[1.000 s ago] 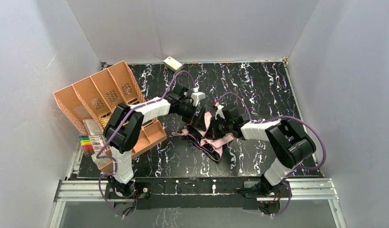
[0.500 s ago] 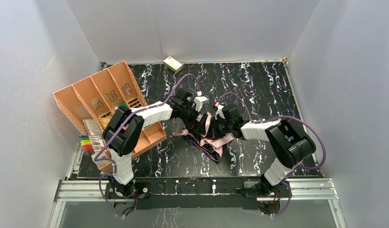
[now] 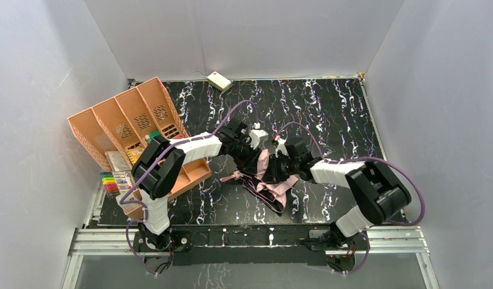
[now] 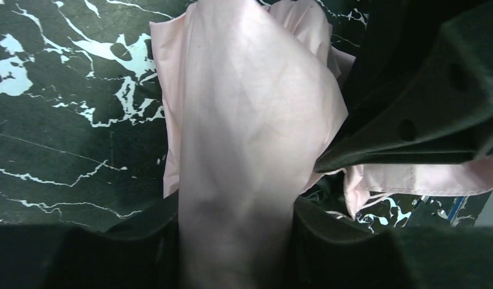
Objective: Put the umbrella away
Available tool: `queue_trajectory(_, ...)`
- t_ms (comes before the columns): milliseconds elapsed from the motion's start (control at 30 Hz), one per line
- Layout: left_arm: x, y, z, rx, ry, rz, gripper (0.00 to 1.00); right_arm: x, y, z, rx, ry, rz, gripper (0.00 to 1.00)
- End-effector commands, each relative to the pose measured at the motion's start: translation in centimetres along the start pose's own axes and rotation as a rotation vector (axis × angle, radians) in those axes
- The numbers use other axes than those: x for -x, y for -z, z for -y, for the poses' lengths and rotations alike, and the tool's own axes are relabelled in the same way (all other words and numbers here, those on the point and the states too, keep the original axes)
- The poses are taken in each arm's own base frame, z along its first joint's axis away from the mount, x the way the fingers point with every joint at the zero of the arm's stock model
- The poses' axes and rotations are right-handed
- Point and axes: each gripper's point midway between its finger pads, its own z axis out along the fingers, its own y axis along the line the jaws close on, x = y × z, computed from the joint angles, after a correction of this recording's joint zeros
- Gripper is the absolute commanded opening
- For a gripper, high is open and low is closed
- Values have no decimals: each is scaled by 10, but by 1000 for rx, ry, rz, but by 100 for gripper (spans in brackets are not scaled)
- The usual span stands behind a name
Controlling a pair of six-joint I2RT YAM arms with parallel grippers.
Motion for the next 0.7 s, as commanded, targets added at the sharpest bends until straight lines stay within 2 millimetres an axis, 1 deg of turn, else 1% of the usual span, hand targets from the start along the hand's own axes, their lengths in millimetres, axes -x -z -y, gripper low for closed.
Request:
queue_trajectory(0, -64, -7, -1, 28, 36, -215, 27, -3, 16, 0, -42, 26, 6, 22)
queue_trajectory(133, -56, -8, -4, 47, -4, -205, 13, 6, 28, 5, -109, 13, 38, 29)
queue_trajectory(233, -48, -8, -6, 66, -38, -194, 0, 21, 42, 15, -152, -39, 73, 35)
queue_trajectory(367, -35, -5, -8, 119, -112, -154, 0, 51, 73, 43, -199, -156, 191, 44)
queue_trajectory(433, -27, -2, -11, 162, -164, -125, 0, 69, 87, 53, -210, -189, 255, 51)
queue_trajectory(500, -15, 1, -10, 191, -209, -83, 0, 85, 98, 62, -235, -198, 302, 54)
queue_trajectory(600, 6, 7, -10, 240, -252, -3, 0, 107, 108, 70, -276, -188, 369, 55)
queue_trajectory(667, 14, 8, -13, 266, -267, 24, 0, 119, 110, 74, -293, -175, 413, 55)
